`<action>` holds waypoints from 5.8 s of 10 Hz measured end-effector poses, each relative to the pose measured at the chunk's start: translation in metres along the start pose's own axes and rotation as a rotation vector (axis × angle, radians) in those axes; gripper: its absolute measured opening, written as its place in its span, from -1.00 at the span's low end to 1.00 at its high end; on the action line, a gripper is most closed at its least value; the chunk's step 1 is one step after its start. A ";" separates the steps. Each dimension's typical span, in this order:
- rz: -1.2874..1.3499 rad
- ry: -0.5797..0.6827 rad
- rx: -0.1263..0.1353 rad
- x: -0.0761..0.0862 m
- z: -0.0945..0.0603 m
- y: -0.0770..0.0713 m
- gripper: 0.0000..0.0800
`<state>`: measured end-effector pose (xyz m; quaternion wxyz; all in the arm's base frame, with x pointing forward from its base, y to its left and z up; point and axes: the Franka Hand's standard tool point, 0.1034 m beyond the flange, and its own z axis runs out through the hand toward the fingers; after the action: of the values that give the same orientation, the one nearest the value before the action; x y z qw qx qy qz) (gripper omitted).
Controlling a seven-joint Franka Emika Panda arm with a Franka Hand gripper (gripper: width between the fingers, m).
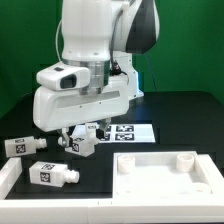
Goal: Assemble one leg
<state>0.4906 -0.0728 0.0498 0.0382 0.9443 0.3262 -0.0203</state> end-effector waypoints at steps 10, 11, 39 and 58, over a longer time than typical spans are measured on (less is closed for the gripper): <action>0.037 -0.471 0.083 -0.008 0.015 -0.057 0.62; 0.029 -0.512 0.092 -0.007 0.017 -0.057 0.62; -0.055 -0.809 0.029 -0.030 0.019 -0.035 -0.27; 0.560 0.154 0.102 0.137 -0.100 -0.034 -0.27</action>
Offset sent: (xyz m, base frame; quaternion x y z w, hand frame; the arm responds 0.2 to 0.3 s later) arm -0.0180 -0.0097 -0.0013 -0.0523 -0.2558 0.0495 0.9641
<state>0.5786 0.0465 0.1392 -0.0298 0.9970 0.0536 0.0464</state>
